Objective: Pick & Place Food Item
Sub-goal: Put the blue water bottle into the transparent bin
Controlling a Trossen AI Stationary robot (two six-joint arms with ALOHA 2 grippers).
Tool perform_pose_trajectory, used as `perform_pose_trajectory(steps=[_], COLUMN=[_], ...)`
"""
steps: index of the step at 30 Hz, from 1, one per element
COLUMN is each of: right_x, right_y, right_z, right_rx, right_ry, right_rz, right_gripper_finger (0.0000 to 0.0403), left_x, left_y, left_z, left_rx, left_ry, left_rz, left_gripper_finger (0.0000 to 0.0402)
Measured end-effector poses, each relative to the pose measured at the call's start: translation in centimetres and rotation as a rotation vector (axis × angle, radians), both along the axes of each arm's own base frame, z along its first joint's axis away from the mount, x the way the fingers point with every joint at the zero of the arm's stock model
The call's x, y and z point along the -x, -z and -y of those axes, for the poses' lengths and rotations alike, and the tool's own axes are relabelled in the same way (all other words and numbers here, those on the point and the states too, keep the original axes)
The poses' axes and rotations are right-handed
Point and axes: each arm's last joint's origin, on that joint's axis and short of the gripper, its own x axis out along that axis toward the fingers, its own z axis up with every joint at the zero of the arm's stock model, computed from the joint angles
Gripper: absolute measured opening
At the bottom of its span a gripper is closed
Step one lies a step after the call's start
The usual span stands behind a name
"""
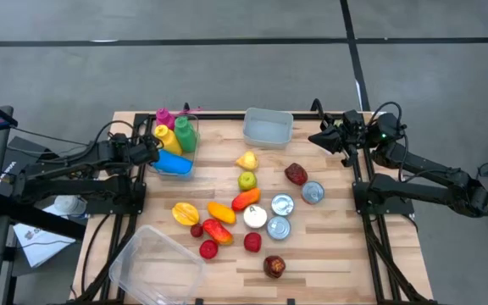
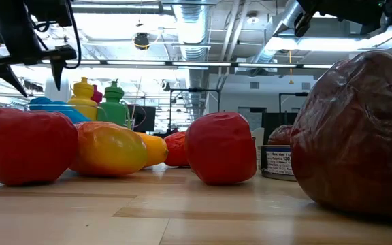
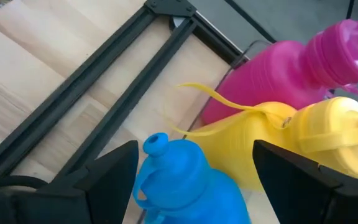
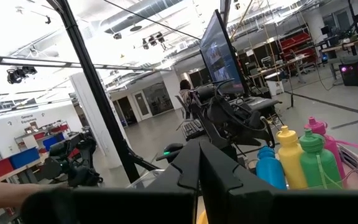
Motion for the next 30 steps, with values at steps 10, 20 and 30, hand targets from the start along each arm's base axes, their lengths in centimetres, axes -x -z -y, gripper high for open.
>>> perform_pose_trajectory(steps=[10,20,30], right_x=[0.0,0.0,-0.1], right_y=[0.1,0.0,0.2], right_z=[0.0,0.0,-0.1], right_rx=[0.000,0.003,-0.009], right_ry=[-0.011,-0.010,-0.016], right_rz=[-0.007,-0.006,-0.022], right_gripper_finger=[0.0001,0.0001,0.0001], left_x=[-0.1,-0.3,-1.5], left_y=[0.0,0.2,0.9], left_z=[0.0,-0.1,-0.3], left_rx=[-0.001,0.013,0.083], left_ry=[-0.013,0.010,0.083], left_rz=[0.016,-0.010,-0.090], left_gripper_finger=[0.0305,0.0305,0.0281])
